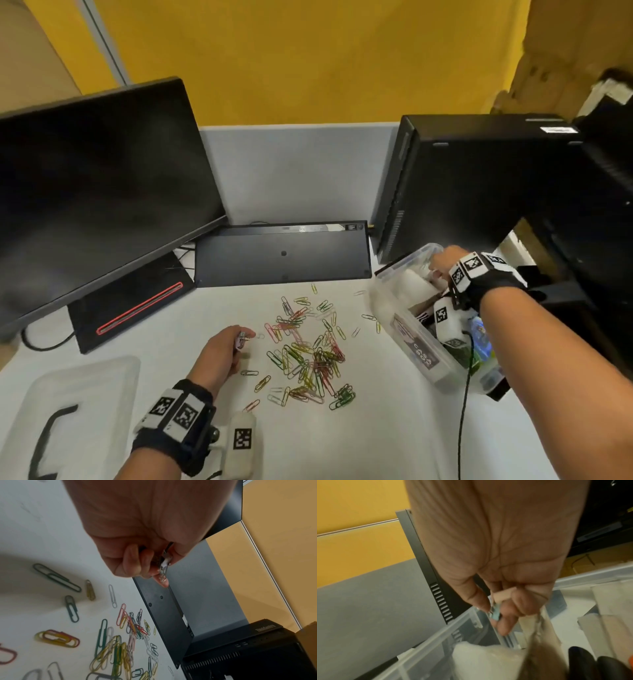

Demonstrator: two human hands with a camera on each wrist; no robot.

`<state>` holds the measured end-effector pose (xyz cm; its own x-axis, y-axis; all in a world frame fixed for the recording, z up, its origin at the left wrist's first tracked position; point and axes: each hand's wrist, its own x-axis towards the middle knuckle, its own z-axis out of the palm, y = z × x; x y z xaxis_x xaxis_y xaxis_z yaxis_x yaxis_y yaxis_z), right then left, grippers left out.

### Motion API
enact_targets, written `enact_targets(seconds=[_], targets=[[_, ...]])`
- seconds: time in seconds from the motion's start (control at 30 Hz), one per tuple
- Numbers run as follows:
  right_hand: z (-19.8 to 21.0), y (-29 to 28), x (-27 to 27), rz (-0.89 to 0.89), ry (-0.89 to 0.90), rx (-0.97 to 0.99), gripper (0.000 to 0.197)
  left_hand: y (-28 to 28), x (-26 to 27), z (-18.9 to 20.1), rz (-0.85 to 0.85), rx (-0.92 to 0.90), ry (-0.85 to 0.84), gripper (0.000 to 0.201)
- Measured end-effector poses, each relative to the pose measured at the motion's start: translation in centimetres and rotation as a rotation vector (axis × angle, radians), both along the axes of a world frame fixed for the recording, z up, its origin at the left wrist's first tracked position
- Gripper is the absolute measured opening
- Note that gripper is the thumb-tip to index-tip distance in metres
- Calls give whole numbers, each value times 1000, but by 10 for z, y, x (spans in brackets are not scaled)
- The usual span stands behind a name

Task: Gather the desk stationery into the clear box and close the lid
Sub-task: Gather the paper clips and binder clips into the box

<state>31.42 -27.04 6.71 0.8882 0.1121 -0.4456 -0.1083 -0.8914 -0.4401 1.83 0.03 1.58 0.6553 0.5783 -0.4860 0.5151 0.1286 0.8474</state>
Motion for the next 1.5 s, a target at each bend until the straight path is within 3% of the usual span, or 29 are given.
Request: enact_targets(seconds=[0.1,0.23,0.4,0.57,0.63,0.83,1.0,1.07,1.27,1.43,1.5], targets=[[19,8,-9,-63,0,-36,39,-5,-5,-3,1,-4,6,33],[21,6,-17,94,-111,-79,38,-9,-8,-7,5,-36,-1,33],[18,-39,-43,106,-203,82,35,-24,3,-8,-77,-7,-4,35],[-9,-104,-78,153,-278,-69,44,-58,45,0,-211,94,-25,46],[-22,-119,-85,84,-258,-92,50,-76,70,7,-290,151,-66,45],[-61,-117,-101,20,-452,-190,61,-142,146,37,-604,546,-206,30],[-70,-118,-101,25,-484,-181,61,-188,220,41,-931,990,-126,24],[-72,-118,-101,26,-500,-182,62,-199,245,40,-1043,1086,-44,30],[-75,-118,-101,19,-526,-170,62,-219,281,30,-1178,1144,139,37],[-76,-118,-102,12,-525,-177,62,-217,274,29,-1364,1091,194,32],[-75,-117,-102,14,-518,-182,62,-214,271,35,-1329,1031,154,35]])
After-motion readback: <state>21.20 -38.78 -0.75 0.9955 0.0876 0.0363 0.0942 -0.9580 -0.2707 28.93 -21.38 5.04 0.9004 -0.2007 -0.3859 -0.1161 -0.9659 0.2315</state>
